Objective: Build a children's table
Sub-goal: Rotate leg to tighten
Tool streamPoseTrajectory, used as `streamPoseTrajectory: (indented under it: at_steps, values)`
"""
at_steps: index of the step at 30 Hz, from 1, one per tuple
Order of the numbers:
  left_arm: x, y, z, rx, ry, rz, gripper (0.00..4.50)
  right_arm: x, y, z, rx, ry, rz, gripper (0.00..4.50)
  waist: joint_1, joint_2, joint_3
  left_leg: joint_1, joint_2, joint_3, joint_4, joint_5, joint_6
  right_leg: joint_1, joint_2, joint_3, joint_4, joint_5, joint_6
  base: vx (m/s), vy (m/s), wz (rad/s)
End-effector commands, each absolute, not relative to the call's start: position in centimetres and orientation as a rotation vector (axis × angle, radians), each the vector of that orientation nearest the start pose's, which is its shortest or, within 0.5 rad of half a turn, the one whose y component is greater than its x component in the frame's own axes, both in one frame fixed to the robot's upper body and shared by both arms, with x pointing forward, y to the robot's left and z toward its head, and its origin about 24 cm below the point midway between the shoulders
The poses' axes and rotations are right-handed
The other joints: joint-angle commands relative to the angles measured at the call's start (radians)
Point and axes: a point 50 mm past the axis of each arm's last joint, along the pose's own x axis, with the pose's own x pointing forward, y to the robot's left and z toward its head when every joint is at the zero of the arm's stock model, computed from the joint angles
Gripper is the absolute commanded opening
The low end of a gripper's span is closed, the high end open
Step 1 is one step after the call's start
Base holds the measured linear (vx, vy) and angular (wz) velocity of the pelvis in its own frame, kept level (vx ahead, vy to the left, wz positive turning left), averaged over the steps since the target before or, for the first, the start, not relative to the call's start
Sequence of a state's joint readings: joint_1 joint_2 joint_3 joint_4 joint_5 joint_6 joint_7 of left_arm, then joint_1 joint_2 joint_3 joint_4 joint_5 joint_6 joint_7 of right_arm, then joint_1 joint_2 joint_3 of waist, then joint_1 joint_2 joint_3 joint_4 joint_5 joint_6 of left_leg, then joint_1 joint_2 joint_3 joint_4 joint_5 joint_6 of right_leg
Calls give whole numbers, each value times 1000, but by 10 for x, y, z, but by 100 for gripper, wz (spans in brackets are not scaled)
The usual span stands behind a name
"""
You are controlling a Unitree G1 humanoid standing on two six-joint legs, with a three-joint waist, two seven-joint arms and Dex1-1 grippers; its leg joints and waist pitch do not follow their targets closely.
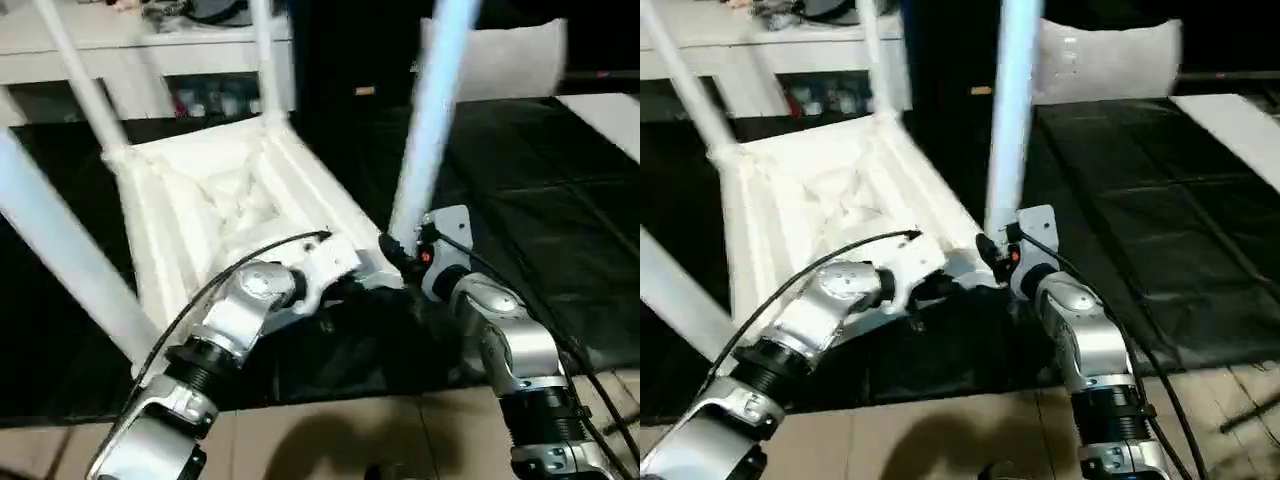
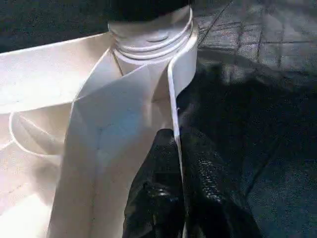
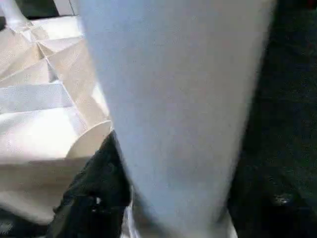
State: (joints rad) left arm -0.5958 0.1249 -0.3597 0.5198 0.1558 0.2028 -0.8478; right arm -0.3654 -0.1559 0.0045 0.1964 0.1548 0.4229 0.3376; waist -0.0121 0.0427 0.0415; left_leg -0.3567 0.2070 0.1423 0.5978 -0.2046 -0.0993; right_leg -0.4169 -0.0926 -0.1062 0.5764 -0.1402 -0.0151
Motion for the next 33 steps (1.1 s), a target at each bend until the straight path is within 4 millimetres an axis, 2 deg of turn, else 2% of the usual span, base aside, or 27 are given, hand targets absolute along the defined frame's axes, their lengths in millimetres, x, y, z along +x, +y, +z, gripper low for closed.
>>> streamPoseTrajectory:
  at_steps: [1, 2, 4, 6, 9, 11, 14, 17, 21, 23, 26, 28, 29, 30, 31, 33]
  values:
    - [313, 44, 55, 503, 295, -1240, 0, 314, -138, 65, 17, 239, 441, 302, 11, -5, -73, -11, 0, 18, -60, -129, 100, 71, -34, 38, -66, -242, -192, 0, 0, 0]
    - [314, 48, 54, 514, 295, -1240, 0, 314, -141, 67, 17, 227, 446, 308, 18, -3, -73, -16, 0, 16, -61, -105, 104, 79, -36, 39, -59, -209, -198, 0, 0, 0]
    - [315, 54, 53, 529, 299, -1248, 0, 312, -146, 69, 9, 208, 472, 337, 23, -3, -74, -14, 1, 16, -61, -99, 106, 79, -35, 40, -55, -183, -206, 0, 0, 0]
    - [314, 58, 52, 539, 301, -1264, 0, 309, -150, 71, -2, 197, 507, 345, 26, -3, -70, -12, 2, 17, -63, -121, 106, 79, -35, 40, -59, -207, -205, 0, 0, 0]
    - [313, 69, 50, 563, 313, -1313, 0, 301, -157, 74, -39, 190, 638, 370, 34, -4, -65, -7, 2, 20, -67, -176, 98, 77, -35, 40, -69, -294, -178, 0, 0, 0]
    - [312, 76, 51, 583, 315, -1359, 0, 295, -164, 75, -69, 194, 720, 396, 39, -6, -65, -8, 2, 19, -68, -182, 92, 78, -37, 41, -70, -325, -165, 0, 0, 0]
    - [307, 85, 53, 621, 306, -1473, 0, 286, -175, 78, -102, 221, 848, 416, 46, -8, -63, -6, 4, 20, -70, -192, 93, 75, -36, 42, -74, -347, -156, 0, 0, 0]
    - [303, 89, 53, 637, 317, -1546, 0, 280, -179, 78, -117, 261, 934, 446, 49, -6, -64, -4, 7, 19, -70, -183, 93, 74, -38, 43, -69, -324, -168, 0, 0, 0]
    - [298, 93, 53, 671, 324, -1633, 0, 273, -184, 81, -119, 304, 1047, 446, 58, -7, -66, -3, 10, 19, -68, -164, 100, 75, -38, 46, -62, -276, -194, 0, 0, 0]
    - [294, 94, 55, 686, 316, -1721, 0, 265, -185, 83, -118, 359, 1178, 446, 66, -5, -67, -3, 12, 21, -66, -151, 108, 76, -39, 47, -58, -258, -202, 0, 0, 0]
    - [291, 93, 56, 686, 317, -1770, 0, 258, -185, 83, -120, 392, 1270, 412, 78, -7, -68, -4, 14, 23, -65, -144, 110, 76, -40, 46, -56, -256, -208, 0, 0, 0]
    - [290, 93, 57, 690, 321, -1810, 0, 254, -185, 81, -102, 435, 1316, 409, 83, -8, -68, -4, 14, 23, -65, -142, 109, 76, -39, 47, -57, -260, -207, 0, 0, 0]
    - [289, 94, 58, 695, 324, -1828, 0, 253, -185, 80, -99, 445, 1336, 386, 87, -8, -67, -3, 15, 23, -66, -143, 106, 74, -40, 47, -58, -271, -204, 0, 0, 0]
    - [289, 94, 58, 695, 324, -1828, 0, 253, -185, 80, -99, 445, 1336, 386, 89, -8, -67, -3, 16, 23, -66, -145, 103, 74, -41, 47, -58, -276, -204, 0, 0, 0]
    - [288, 94, 58, 700, 324, -1845, 0, 251, -184, 80, -84, 456, 1351, 374, 92, -15, -66, -2, 15, 24, -67, -150, 98, 73, -40, 47, -60, -291, -197, 0, 0, 0]
    - [286, 94, 59, 701, 319, -1881, 0, 248, -181, 79, -71, 462, 1383, 357, 97, -13, -66, -2, 14, 24, -68, -156, 92, 74, -41, 47, -61, -320, -185, 0, 0, 0]
